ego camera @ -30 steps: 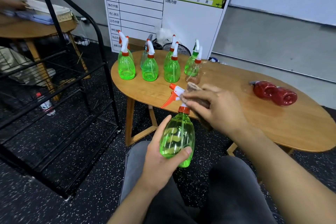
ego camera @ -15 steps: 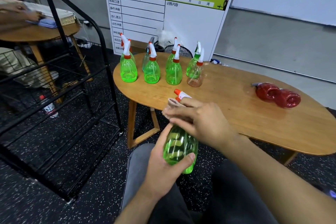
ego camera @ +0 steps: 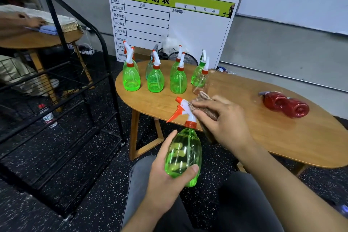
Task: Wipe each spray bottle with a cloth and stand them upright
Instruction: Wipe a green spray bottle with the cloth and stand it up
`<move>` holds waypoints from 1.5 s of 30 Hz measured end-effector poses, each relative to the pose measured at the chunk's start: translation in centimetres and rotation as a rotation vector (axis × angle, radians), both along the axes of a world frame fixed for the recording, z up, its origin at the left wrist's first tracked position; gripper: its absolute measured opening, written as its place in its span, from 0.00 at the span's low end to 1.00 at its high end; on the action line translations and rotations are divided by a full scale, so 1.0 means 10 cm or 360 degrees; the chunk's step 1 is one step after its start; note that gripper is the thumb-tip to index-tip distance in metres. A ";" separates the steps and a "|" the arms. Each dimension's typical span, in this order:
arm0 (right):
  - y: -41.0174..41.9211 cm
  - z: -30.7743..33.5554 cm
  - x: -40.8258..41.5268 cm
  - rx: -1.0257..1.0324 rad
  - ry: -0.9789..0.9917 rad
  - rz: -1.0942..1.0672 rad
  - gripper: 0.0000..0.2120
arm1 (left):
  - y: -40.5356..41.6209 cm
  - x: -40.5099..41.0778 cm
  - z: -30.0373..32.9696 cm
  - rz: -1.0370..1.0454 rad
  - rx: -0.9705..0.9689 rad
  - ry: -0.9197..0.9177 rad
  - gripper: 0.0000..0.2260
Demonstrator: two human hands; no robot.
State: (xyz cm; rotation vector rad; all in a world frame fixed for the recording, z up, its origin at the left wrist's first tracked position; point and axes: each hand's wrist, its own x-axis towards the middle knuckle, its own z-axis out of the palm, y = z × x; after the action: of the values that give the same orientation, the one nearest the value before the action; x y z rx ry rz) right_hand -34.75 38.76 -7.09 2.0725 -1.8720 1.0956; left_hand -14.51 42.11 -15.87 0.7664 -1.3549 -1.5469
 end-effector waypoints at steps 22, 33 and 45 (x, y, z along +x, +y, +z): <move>-0.20 -0.03 0.13 0.0334 -0.0401 0.0038 0.15 | -0.03 0.05 0.01 0.0104 0.0004 -0.0060 0.38; -0.15 0.21 0.03 0.0179 -0.0489 0.0047 0.15 | 0.02 0.02 0.06 -0.0022 -0.0033 -0.0071 0.39; -0.01 0.08 0.07 0.0083 -0.0351 -0.0084 0.15 | -0.07 0.04 -0.01 0.0112 -0.0031 -0.0038 0.40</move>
State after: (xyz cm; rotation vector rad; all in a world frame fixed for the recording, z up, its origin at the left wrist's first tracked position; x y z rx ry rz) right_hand -34.05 38.68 -6.30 1.9873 -2.0621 1.3241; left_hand -14.11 41.38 -15.94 0.8146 -1.3447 -1.4715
